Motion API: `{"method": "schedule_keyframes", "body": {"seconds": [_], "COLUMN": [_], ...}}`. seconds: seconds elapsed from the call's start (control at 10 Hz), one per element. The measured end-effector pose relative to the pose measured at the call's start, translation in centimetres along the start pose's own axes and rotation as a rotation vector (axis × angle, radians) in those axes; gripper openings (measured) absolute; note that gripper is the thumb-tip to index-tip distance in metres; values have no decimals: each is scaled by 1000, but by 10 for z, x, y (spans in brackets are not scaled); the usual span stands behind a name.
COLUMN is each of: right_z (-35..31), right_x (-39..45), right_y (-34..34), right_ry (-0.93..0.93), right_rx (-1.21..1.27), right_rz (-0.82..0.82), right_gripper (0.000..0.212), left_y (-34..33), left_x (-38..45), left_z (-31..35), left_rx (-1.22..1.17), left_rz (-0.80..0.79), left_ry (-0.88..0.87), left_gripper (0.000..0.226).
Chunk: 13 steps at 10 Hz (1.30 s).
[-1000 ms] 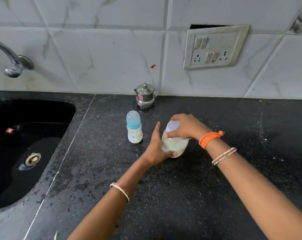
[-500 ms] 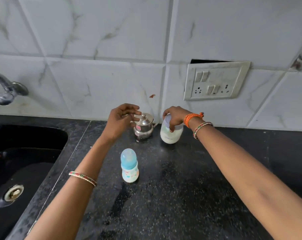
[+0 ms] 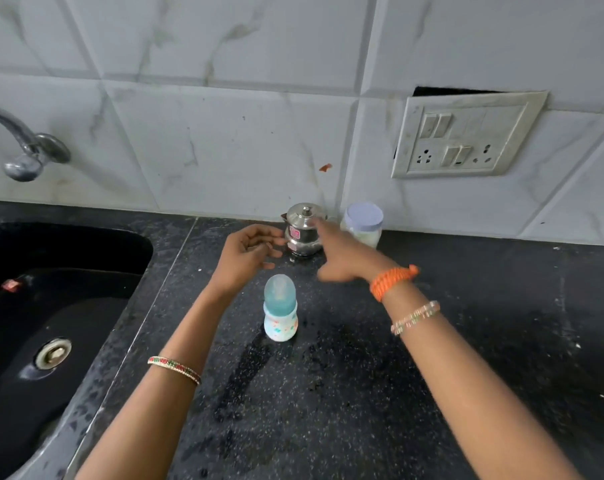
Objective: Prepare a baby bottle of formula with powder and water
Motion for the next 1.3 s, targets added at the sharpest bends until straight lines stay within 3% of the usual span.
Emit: {"method": "schedule_keyframes", "body": {"seconds": [0.1,0.2,0.3,0.5,0.7,1.0,1.1,1.2,1.3], "right_z": [-42,-45,-24,7,10,12,9,6,10], "right_x": [-46,-57,-53,-62,-80,-90,-98,-124,-152], "right_y": [-51,-58,-41,-24,-36,-33,-32,-24,-43], "right_ry": [123,-3,-153,-219,-284,-290,-249,-170,-149], "right_rx": [310,492,434,354,201,116,124,112,-116], "right_rz": [-156,136,324,336,301,293,297,632,817], "right_gripper": [101,61,46,43,52,58,83,74,62], "left_y": [18,29,42,59,23,-24,-33,-35,-33], "left_x": [-21,-44,-62,-83,-95,-108,-114,-114,-124], "left_z": [-16,-36,-49,-54,-52,-57,-53,-56,-58], "left_rx": [-8,30,73,123,125,243,294,469,807], "left_rz": [102,128,140,158,101,-73,-121,-125,-116], "left_ry": [32,98,138,147,144,156,145,35,-123], "left_gripper": [37,34,31,30,25,56,62,69,72]}}
Point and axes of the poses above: each hand's wrist, its own x-axis towards the middle knuckle, its own y-axis out of the back of the hand, z = x × y, the point moved 7 cm from there along x, towards the middle knuckle, and after that the axes turned 4 degrees about z, right-handed, at the moved point
